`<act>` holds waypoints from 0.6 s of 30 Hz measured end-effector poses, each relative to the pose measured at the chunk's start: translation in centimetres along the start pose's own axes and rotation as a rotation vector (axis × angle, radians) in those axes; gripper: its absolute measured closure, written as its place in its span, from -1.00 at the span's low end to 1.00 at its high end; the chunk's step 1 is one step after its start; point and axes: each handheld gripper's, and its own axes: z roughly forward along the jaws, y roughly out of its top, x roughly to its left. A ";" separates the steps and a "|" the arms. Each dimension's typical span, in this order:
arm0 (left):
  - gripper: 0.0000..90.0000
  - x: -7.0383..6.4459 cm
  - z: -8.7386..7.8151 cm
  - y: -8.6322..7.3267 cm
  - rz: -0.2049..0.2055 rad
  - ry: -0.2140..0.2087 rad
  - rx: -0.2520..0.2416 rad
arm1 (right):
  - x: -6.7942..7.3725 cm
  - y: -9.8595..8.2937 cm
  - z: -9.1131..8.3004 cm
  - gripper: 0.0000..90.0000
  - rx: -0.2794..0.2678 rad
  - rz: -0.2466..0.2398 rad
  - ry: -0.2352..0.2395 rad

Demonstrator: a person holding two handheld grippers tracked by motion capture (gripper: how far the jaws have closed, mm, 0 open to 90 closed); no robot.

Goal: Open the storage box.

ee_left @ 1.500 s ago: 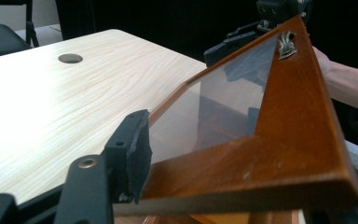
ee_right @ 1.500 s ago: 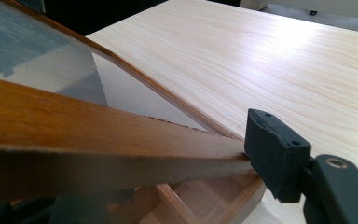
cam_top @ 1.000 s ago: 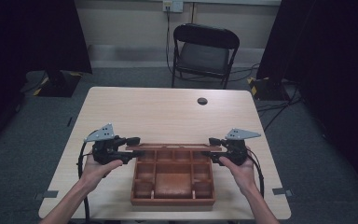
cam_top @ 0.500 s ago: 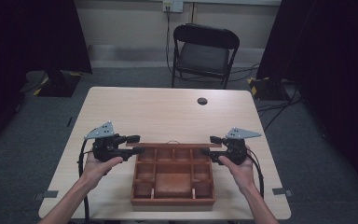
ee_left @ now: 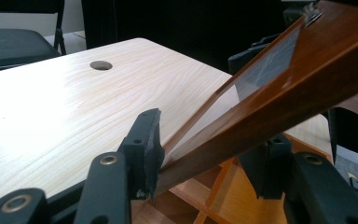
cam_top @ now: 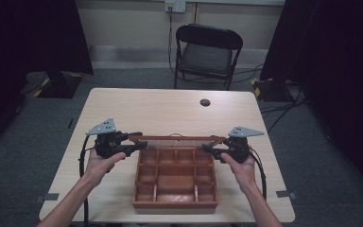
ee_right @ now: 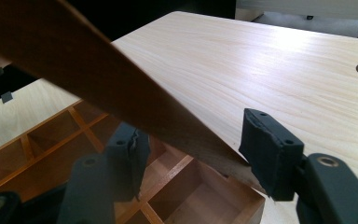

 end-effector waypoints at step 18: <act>0.12 1.6 1.1 -0.6 -0.036 0.039 0.029 | -0.4 0.4 0.8 -0.06 -0.014 0.018 -0.006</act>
